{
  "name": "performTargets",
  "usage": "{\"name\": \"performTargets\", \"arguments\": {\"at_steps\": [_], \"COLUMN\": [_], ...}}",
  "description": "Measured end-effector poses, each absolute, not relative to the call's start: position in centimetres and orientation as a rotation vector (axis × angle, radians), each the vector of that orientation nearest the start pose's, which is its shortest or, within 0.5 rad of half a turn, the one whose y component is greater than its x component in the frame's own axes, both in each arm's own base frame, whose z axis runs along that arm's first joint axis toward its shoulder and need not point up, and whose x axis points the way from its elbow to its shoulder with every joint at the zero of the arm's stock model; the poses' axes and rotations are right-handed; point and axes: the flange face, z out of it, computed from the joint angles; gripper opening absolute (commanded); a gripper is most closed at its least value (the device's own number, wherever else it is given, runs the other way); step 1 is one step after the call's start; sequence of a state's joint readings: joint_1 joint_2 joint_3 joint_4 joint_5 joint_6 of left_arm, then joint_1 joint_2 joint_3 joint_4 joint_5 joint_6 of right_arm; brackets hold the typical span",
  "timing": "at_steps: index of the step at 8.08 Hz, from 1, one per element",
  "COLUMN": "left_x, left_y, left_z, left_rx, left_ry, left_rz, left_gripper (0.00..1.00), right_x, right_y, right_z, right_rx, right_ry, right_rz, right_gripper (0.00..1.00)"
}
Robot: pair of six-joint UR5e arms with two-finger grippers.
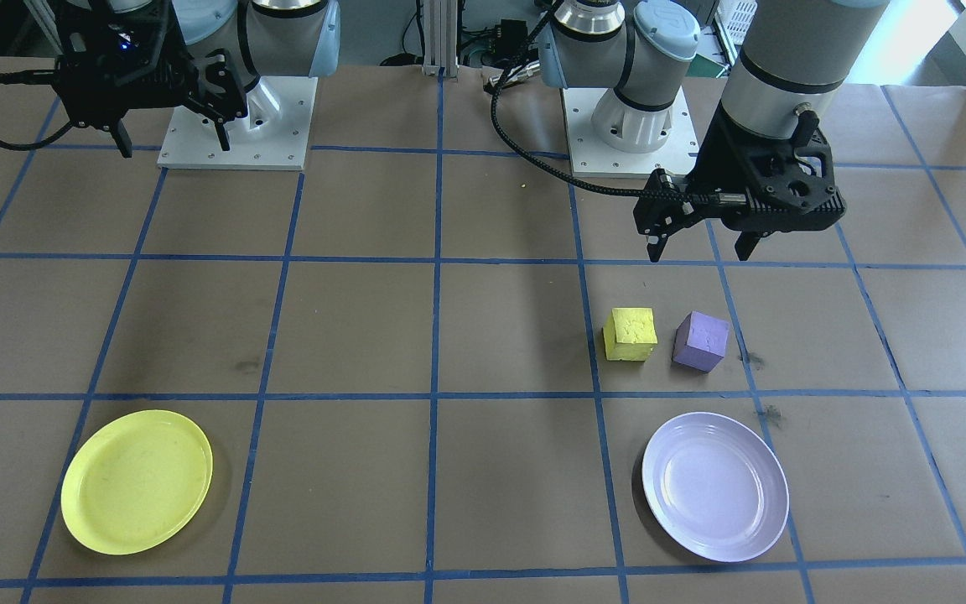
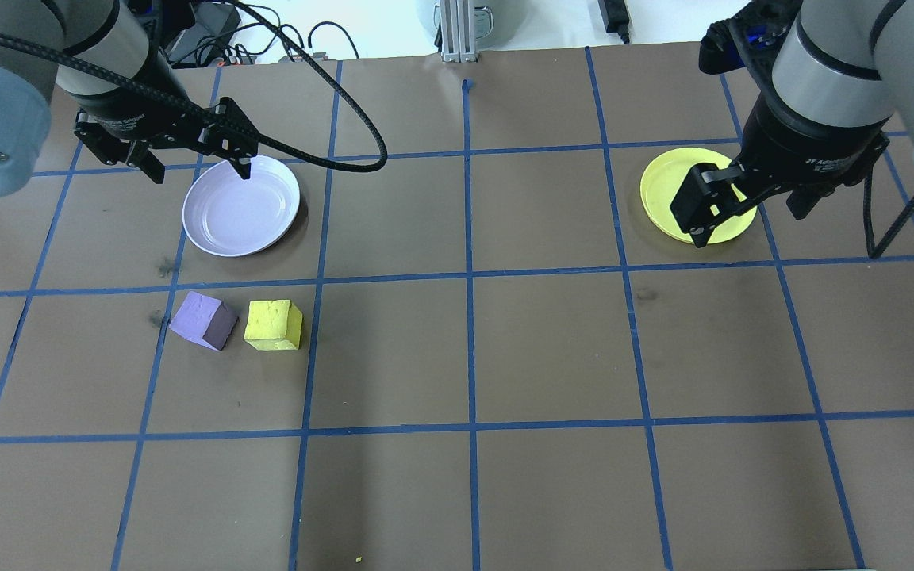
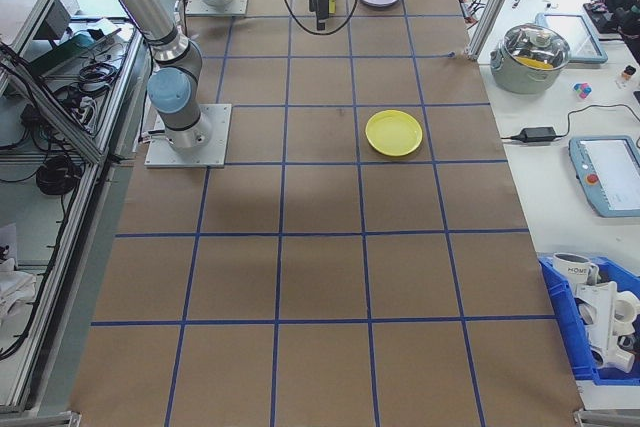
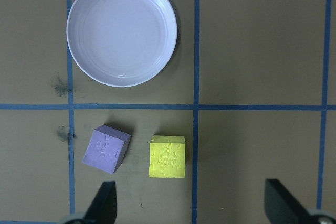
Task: Sort blocks by color into plates
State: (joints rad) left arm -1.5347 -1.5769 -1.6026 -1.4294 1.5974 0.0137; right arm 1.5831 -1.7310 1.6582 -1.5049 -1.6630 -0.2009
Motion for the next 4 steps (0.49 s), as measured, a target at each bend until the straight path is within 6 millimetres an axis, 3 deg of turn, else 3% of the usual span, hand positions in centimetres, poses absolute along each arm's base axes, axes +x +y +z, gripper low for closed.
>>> {"name": "performTargets", "arguments": {"at_steps": [4], "left_x": [-10.77], "left_y": [-50.11], "left_z": [47.37], "left_rx": [-0.042], "left_ry": [3.103], "left_rz": [-0.132], "left_gripper": [1.00], "right_x": [12.91], "right_y": [-42.24], "right_z": [51.33], "right_rx": [-0.342], "right_ry": [3.219], "right_rz": [-0.009], "right_gripper": [1.00]}}
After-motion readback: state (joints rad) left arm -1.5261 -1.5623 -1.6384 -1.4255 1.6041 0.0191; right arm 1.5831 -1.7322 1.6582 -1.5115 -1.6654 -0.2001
